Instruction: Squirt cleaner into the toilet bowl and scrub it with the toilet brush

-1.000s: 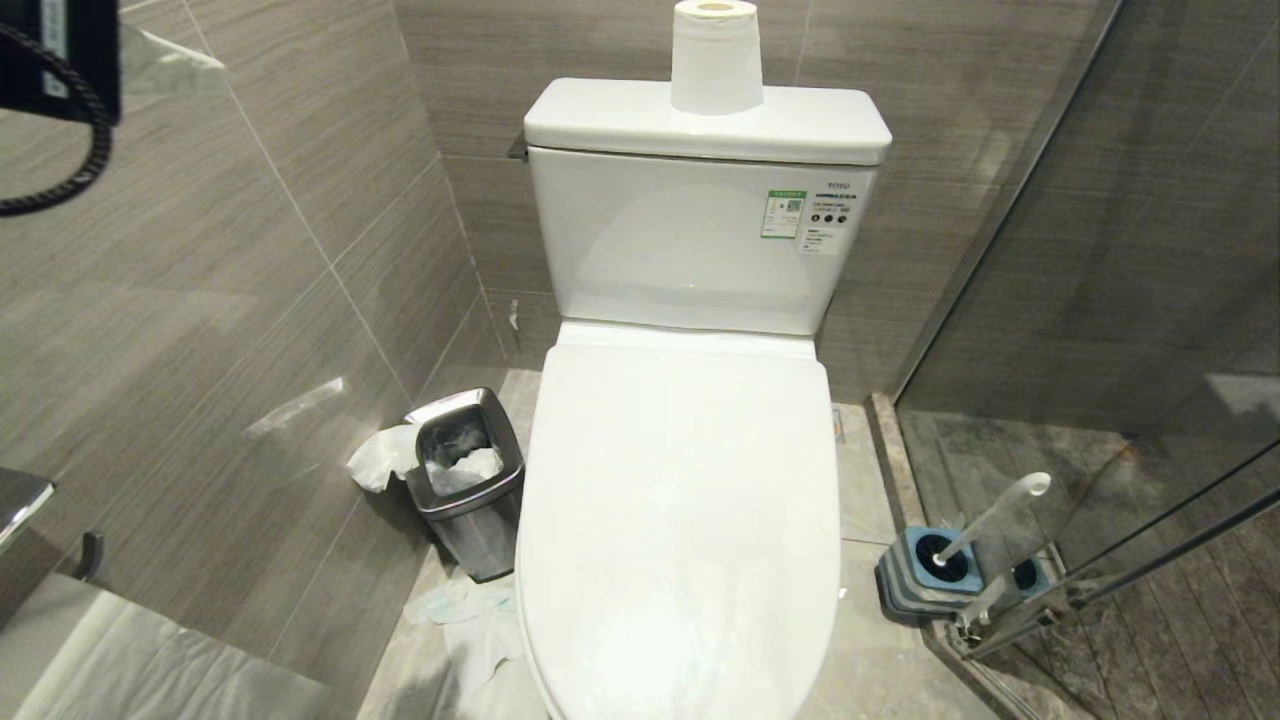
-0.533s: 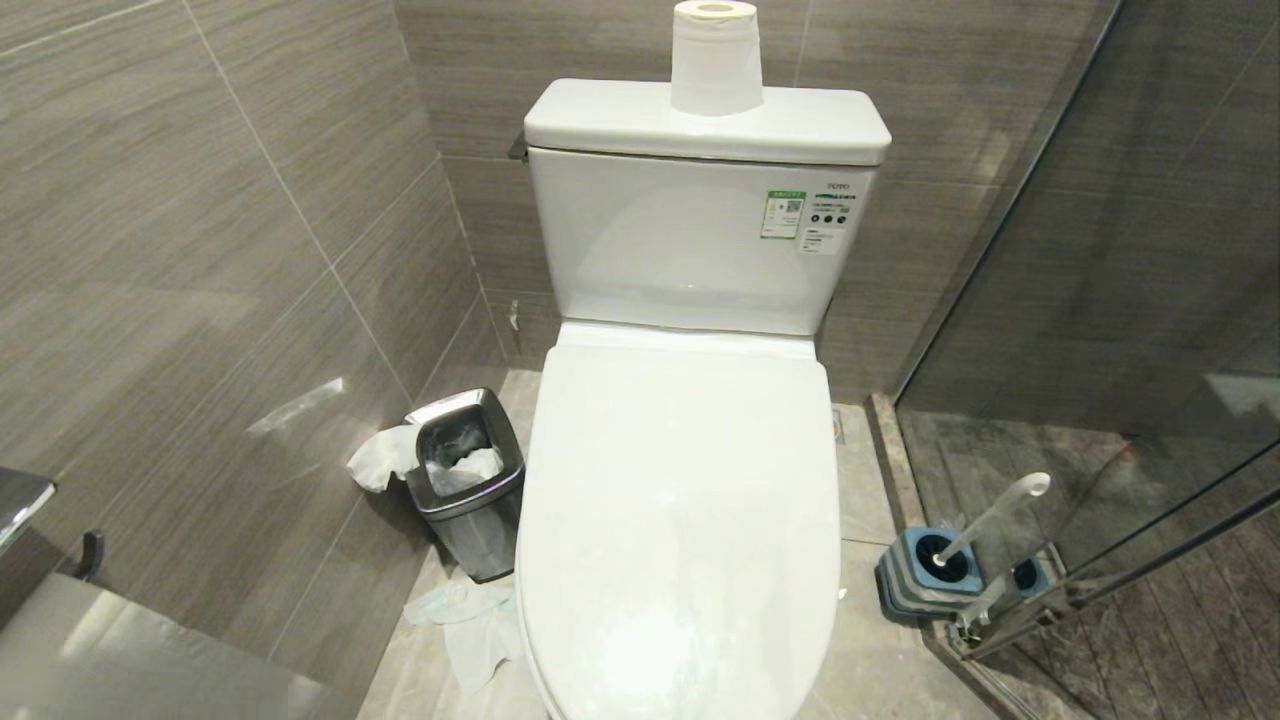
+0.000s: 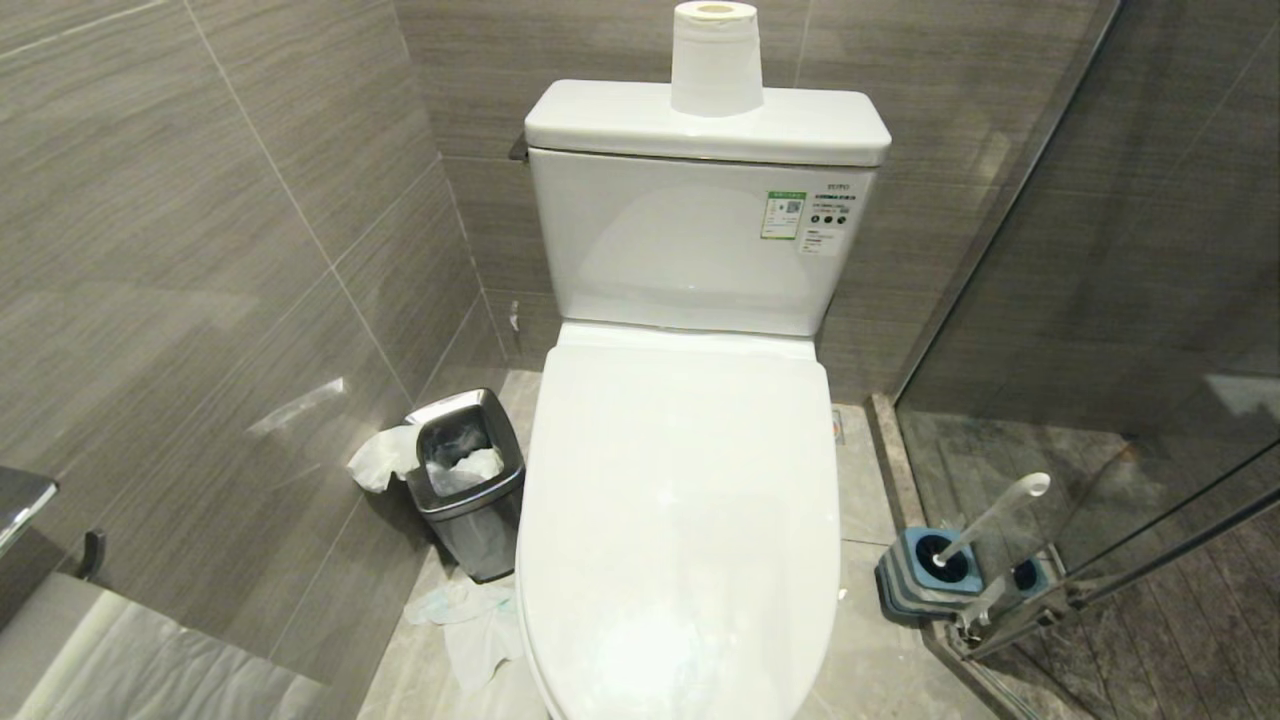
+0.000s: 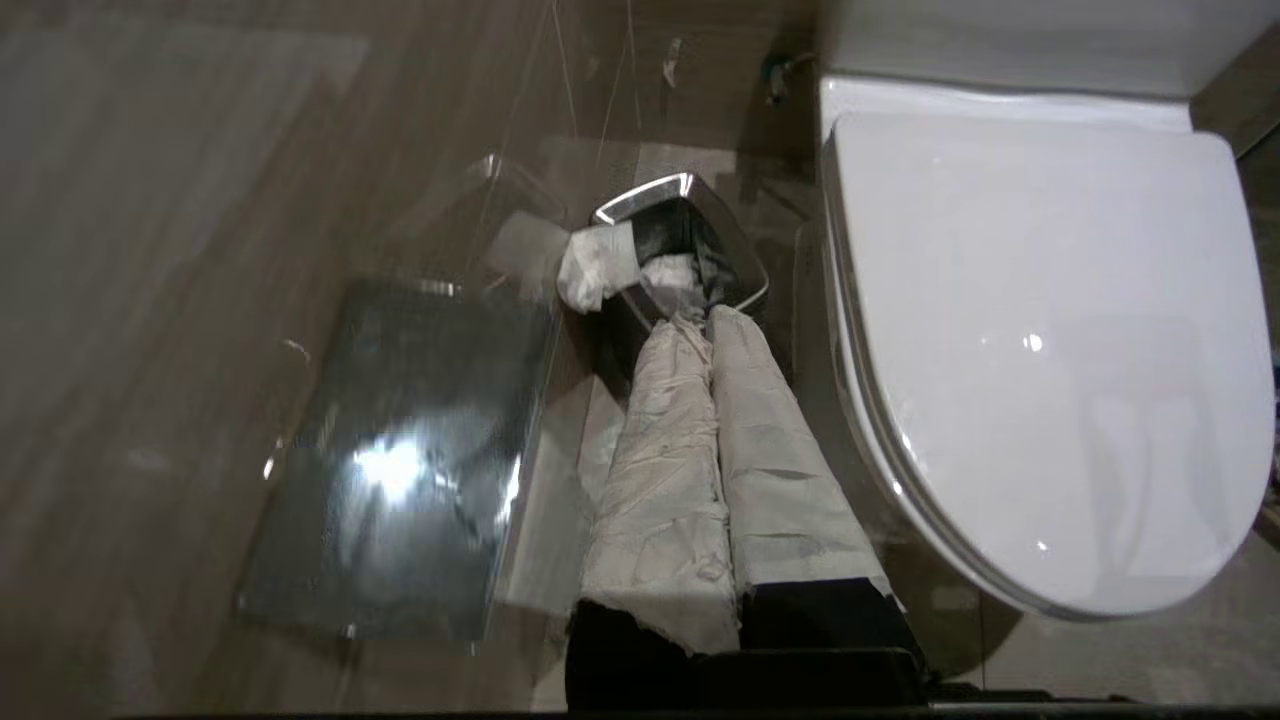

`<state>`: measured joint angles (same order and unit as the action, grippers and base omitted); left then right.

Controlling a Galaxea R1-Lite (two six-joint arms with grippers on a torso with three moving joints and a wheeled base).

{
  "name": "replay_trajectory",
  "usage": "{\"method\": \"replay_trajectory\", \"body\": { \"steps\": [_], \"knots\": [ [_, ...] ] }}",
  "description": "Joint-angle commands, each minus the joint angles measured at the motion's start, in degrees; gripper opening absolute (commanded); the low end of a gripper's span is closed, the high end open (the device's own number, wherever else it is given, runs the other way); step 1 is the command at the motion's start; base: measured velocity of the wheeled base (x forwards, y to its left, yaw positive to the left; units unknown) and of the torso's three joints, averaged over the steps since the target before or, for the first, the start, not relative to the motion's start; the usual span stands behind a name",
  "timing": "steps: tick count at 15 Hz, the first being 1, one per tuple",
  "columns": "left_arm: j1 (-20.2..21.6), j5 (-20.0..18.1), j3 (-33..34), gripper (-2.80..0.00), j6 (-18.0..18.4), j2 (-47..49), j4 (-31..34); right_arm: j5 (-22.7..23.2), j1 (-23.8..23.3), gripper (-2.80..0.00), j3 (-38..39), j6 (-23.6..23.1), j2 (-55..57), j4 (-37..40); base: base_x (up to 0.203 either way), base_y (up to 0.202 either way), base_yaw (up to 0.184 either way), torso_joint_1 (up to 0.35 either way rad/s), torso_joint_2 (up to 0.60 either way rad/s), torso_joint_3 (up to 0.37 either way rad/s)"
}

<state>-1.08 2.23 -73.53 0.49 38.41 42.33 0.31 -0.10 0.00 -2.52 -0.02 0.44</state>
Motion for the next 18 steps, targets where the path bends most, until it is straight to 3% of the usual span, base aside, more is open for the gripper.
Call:
{"method": "replay_trajectory", "body": {
  "steps": [1, 3, 7, 11, 13, 15, 18],
  "knots": [
    [2.21, -0.51, 10.42, -2.8, -0.18, -12.63, -0.65, 0.04, 0.01, -2.8, 0.09, -0.03, -0.06, 0.0, 0.0, 0.0, 0.0, 0.0, 0.0, 0.0],
    [2.72, -0.76, 15.58, -2.8, 0.47, -18.33, -2.52, 0.04, 0.01, -2.8, 0.09, -0.03, -0.05, 0.0, 0.0, 0.0, 0.0, 0.0, 0.0, 0.0],
    [0.87, -0.65, 23.45, -2.8, 5.8, -28.48, -8.96, 0.13, 0.01, -2.8, 0.09, -0.03, -0.06, 0.0, 0.0, 0.0, 0.0, 0.0, 0.0, 0.0],
    [1.45, -0.39, 26.42, -2.8, 6.96, -37.83, -10.52, 0.04, 0.01, -2.8, 0.09, -0.03, -0.06, 0.0, 0.0, 0.0, 0.0, 0.0, 0.0, 0.0],
    [1.43, 2.21, 27.94, -2.8, 7.15, -38.41, -12.8, 0.12, 0.01, -2.8, 0.09, -0.03, -0.06, 0.0, 0.0, 0.0, 0.0, 0.0, 0.0, 0.0],
    [1.43, 2.66, 33.36, -2.8, 7.67, -38.41, -18.22, 0.04, 0.01, -2.8, 0.09, -0.03, -0.06, 0.0, 0.0, 0.0, 0.0, 0.0, 0.0, 0.0],
    [1.43, 2.73, 46.5, -2.8, 10.05, -38.41, -31.6, 0.04, 0.01, -2.8, 0.09, -0.02, -0.06, 0.0, 0.0, 0.0, 0.0, 0.0, 0.0, 0.0]
  ]
}}
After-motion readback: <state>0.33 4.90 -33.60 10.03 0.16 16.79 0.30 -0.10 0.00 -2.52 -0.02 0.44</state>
